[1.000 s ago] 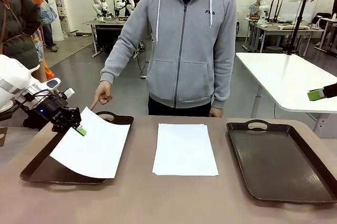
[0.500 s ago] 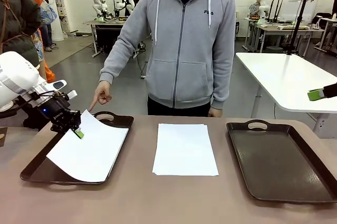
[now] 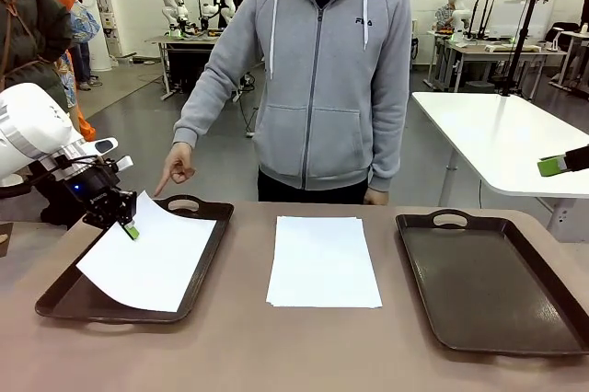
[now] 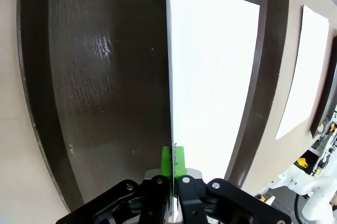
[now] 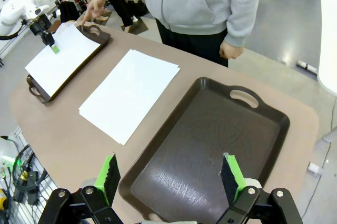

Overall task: Sort the A4 documents.
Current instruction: Place the A4 Paper in the designated Handle tray.

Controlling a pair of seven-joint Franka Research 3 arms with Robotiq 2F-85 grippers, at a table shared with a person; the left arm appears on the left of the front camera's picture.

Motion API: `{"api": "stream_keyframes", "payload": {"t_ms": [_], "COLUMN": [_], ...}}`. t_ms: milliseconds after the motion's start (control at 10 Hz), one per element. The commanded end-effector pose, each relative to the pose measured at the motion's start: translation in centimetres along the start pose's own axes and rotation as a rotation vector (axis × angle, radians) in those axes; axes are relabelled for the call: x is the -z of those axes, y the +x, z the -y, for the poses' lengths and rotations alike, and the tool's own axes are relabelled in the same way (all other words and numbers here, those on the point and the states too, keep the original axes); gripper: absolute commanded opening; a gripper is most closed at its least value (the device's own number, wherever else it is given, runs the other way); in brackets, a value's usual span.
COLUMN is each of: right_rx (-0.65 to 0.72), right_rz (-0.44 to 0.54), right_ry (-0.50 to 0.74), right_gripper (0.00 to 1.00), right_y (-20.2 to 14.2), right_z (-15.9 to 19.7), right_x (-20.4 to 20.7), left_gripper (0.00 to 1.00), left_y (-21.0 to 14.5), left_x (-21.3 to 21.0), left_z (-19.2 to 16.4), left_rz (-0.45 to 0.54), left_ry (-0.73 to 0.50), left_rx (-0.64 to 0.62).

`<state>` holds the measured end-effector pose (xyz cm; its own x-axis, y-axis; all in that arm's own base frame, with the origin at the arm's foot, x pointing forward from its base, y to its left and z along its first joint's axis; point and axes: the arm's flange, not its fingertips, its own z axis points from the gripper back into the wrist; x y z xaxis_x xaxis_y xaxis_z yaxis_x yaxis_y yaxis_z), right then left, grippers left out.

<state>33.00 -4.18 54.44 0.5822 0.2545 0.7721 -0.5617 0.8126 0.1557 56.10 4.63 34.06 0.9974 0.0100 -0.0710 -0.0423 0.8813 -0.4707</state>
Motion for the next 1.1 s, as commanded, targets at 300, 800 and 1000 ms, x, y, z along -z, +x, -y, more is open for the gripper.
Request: {"api": "stream_keyframes", "payload": {"t_ms": [300,800,1000], "right_rx": [-0.002,-0.002,-0.002], "right_rz": [0.007,0.007,0.007], "right_ry": [0.019,0.019,0.019], "right_gripper": [1.0,1.0,1.0], "right_y": [-0.1,-0.1,-0.1], "right_z": [0.2,0.2,0.2], "right_x": [0.3,0.3,0.3], "left_gripper": [0.01,0.29,0.49], "left_y": [1.8,1.8,1.9], "left_x": [0.7,-0.2,-0.2], "left_z": [0.1,0.5,0.5], "left_rz": [0.01,0.028,0.033], "left_ry": [-0.006,0.013,0.018], "left_rx": [0.0,-0.01,-0.004]}}
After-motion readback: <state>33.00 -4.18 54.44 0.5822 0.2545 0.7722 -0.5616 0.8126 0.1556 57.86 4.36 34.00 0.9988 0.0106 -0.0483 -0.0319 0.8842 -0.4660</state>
